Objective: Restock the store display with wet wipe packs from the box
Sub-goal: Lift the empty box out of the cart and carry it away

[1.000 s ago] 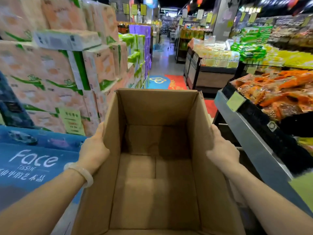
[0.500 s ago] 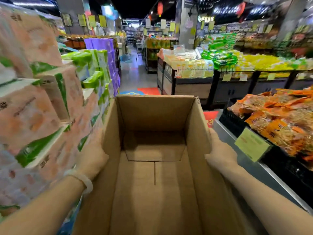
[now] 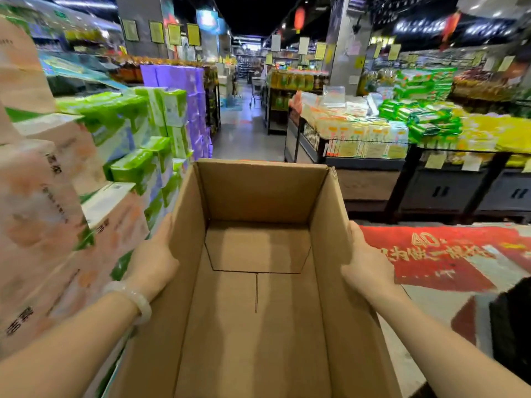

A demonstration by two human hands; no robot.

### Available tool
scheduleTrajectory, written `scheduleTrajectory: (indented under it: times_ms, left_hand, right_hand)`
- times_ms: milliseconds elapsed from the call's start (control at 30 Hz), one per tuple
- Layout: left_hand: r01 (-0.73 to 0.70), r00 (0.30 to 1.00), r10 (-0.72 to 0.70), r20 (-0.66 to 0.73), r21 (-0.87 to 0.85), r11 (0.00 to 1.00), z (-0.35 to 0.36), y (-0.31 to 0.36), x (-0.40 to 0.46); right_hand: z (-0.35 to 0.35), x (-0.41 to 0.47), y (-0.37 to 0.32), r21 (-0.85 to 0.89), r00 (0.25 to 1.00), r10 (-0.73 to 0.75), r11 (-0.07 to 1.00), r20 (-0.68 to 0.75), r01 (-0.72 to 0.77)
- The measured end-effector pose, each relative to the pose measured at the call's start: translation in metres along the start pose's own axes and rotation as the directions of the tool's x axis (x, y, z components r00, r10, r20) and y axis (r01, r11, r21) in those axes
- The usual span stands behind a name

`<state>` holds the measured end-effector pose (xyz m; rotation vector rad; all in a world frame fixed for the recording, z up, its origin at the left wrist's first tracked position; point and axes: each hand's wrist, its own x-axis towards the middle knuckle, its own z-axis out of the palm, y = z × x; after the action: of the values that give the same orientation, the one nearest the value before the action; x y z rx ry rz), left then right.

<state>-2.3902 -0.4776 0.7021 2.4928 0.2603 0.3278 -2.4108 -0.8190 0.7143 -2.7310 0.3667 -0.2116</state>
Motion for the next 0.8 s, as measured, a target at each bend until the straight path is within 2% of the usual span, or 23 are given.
scheduleTrajectory:
  times_ms: [200, 467, 567, 800]
  left_hand:
    - [-0.057, 0.998, 0.058, -0.026, 0.046, 0.997, 0.067, 0.032, 0.201]
    - [-0.092, 0.995, 0.089, 0.032, 0.079, 0.993, 0.163, 0.086, 0.464]
    - [-0.069, 0.997, 0.066, 0.036, 0.091, 0.993, 0.212, 0.097, 0.561]
    - [0.003, 1.0, -0.003, -0.001, 0.07, 0.998, 0.281, 0.126, 0.768]
  right_hand:
    - [0.044, 0.199, -0.042, -0.009, 0.999, 0.025, 1.0, 0.023, -0.025]
    - [0.078, 0.458, -0.077, -0.041, 0.997, 0.078, 0.996, 0.023, -0.077]
    - [0.106, 0.566, -0.086, -0.064, 0.998, 0.061, 0.996, 0.006, -0.06]
    - [0.155, 0.82, -0.14, -0.092, 0.996, -0.011, 0.996, 0.086, 0.019]
